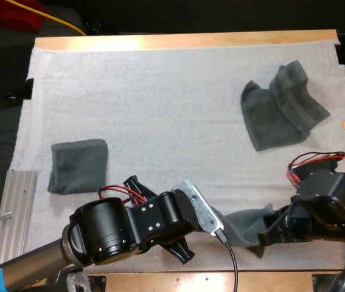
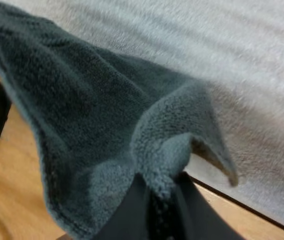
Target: Pick towel from pile, fold and stack
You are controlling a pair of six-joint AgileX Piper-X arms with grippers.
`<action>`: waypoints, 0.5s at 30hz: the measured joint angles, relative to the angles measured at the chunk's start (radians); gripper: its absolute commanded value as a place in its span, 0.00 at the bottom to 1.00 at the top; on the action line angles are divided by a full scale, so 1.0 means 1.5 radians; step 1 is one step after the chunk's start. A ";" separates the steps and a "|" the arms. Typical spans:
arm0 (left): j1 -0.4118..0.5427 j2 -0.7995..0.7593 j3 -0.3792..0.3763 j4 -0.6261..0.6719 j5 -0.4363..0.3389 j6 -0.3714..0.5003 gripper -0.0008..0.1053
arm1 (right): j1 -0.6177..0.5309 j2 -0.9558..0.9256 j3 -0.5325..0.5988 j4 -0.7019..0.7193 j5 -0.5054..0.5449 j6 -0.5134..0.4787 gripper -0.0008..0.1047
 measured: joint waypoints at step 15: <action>0.320 0.020 0.189 -0.208 0.116 0.192 0.01 | -0.171 0.252 0.079 -0.234 -0.019 0.015 0.01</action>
